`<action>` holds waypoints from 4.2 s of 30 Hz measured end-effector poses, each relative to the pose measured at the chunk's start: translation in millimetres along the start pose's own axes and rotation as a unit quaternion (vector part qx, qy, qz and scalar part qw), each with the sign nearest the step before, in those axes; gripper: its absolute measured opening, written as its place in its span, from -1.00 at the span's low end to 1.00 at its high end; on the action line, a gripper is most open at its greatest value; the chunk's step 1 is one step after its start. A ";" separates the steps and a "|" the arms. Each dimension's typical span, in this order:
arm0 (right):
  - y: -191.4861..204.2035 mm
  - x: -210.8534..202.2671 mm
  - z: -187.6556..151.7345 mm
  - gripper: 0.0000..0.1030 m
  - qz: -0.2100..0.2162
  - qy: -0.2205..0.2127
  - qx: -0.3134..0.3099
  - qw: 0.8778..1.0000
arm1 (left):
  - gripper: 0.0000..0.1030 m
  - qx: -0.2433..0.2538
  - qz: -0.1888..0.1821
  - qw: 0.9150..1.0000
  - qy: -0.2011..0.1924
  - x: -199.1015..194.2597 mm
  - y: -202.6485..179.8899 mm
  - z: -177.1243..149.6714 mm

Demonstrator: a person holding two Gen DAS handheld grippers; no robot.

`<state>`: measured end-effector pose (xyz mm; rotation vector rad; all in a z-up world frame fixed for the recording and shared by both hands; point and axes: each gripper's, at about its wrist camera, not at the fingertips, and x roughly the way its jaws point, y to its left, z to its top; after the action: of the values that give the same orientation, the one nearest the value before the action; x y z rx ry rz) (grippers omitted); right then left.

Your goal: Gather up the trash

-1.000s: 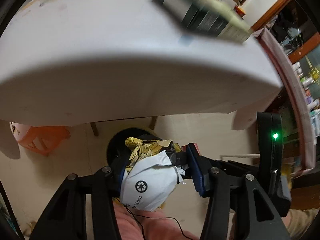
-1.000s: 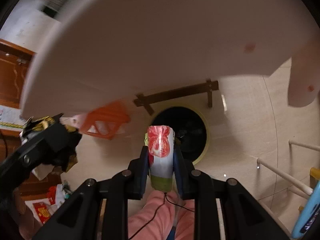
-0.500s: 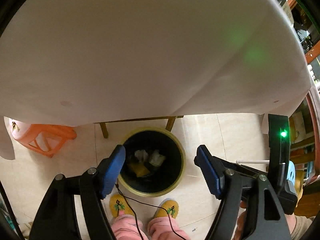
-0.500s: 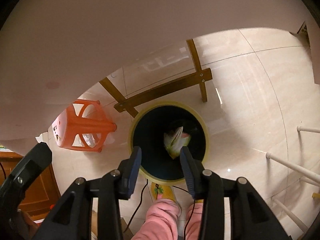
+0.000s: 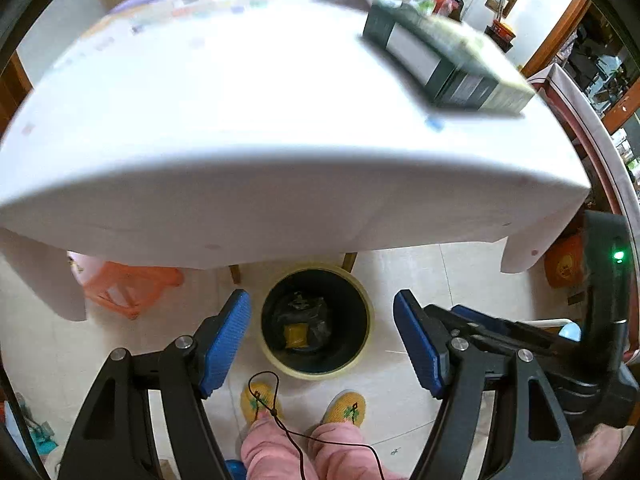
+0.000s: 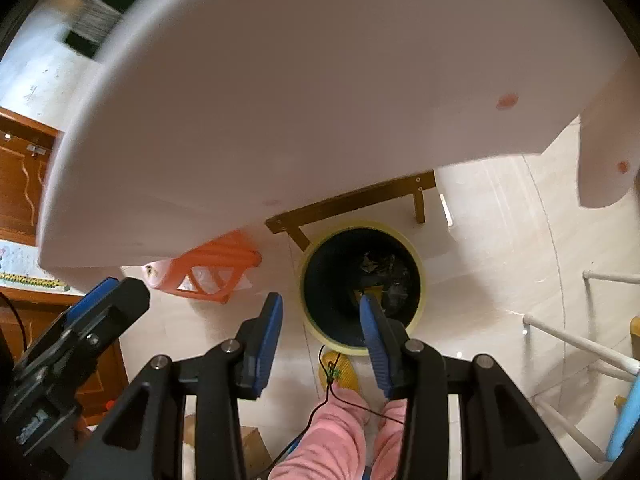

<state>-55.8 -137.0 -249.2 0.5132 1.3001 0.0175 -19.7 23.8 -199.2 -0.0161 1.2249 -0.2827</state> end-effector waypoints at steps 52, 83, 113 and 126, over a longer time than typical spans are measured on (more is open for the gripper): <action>72.6 -264.5 104.0 -0.21 -0.054 -0.187 0.031 0.980 | 0.41 0.175 -0.008 0.983 -0.052 -170.2 -63.5 210.6; -11.7 -147.6 325.6 -0.21 0.046 -0.007 -0.102 0.994 | -0.74 0.030 0.078 0.986 0.143 74.3 -131.7 303.2; 18.2 -59.8 367.8 -0.14 0.077 0.059 -0.079 0.992 | -0.77 -0.134 0.076 0.988 0.020 -45.4 -64.6 301.1; 13.6 -111.8 340.5 -0.22 0.095 0.017 -0.051 0.994 | -0.77 -0.114 0.061 0.992 -0.011 -93.8 -62.2 272.4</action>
<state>229.4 -277.8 -83.6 0.5499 1.2716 0.2505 191.6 -53.3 -8.8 -0.1414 1.2259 -0.0348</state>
